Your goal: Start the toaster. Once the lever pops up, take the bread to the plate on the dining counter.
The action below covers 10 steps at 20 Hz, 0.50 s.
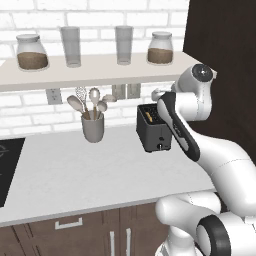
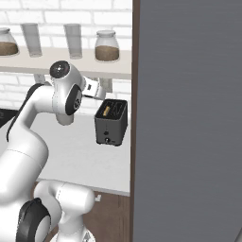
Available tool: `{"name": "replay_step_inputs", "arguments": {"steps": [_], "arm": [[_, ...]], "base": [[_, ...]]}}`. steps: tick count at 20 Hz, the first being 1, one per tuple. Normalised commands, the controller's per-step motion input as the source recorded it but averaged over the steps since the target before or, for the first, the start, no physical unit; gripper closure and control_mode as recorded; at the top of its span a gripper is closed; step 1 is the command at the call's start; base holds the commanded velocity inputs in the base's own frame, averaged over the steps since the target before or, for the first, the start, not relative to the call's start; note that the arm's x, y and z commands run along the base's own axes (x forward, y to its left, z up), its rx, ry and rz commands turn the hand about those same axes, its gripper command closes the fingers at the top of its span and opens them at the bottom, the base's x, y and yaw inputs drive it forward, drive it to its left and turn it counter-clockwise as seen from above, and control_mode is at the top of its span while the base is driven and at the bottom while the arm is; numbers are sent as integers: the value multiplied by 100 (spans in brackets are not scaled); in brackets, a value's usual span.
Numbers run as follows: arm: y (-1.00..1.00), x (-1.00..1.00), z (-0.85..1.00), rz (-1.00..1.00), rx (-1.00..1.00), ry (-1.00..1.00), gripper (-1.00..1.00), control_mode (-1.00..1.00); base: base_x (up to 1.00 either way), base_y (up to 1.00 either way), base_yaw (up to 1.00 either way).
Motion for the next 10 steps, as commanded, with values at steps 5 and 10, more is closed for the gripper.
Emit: {"name": "replay_step_inputs", "arguments": {"steps": [5, 10], "arm": [[0, 0, 0, 0, 0, 0, -100, -100], [0, 0, 0, 0, 0, 0, -100, -100]], "base": [[0, 0, 0], [0, 0, 0]]}}
